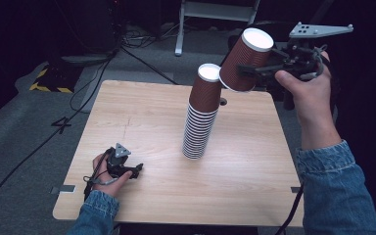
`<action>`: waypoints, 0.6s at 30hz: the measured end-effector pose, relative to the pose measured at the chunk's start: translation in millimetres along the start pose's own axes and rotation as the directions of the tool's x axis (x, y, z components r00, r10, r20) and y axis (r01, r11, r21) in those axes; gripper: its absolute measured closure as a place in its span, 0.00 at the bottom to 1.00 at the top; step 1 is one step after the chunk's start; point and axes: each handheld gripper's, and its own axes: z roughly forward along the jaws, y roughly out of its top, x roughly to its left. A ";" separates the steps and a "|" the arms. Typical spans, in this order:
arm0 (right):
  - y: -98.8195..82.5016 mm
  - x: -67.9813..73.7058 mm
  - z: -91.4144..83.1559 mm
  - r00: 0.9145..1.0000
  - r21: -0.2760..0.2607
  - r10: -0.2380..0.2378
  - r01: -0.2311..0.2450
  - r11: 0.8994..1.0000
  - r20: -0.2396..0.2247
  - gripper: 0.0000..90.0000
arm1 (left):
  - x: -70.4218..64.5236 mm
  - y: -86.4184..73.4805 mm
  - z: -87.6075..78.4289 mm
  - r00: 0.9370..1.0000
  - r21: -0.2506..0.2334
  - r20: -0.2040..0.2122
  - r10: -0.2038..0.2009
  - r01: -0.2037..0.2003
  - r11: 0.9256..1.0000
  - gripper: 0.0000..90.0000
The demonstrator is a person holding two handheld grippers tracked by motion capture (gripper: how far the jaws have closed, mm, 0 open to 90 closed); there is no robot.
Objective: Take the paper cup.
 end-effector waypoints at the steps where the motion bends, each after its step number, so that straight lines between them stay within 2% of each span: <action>1: -1.8 -1.0 -1.7 1.000 0.002 0.003 -0.003 1.000 0.003 0.18 | 0.0 0.0 0.0 1.000 0.000 0.000 0.000 0.000 1.000 0.17; 4: -11.2 -4.7 -9.0 1.000 0.007 0.024 -0.024 1.000 0.003 0.18 | -0.2 0.1 0.0 1.000 0.001 0.000 -0.001 0.001 1.000 0.17; 11: -47.2 -13.5 -20.0 0.994 0.022 0.105 -0.106 0.994 0.010 0.18 | -0.8 0.5 0.6 1.000 0.000 0.003 -0.006 0.006 1.000 0.17; 14: -61.5 -15.2 -22.6 0.989 0.045 0.140 -0.142 0.989 0.038 0.18 | -0.8 0.6 0.7 1.000 -0.001 0.004 -0.005 0.005 1.000 0.17; 18: -79.7 -15.4 -25.2 0.979 0.073 0.196 -0.200 0.977 0.060 0.18 | -0.9 0.7 0.9 1.000 -0.001 0.004 -0.005 0.005 1.000 0.17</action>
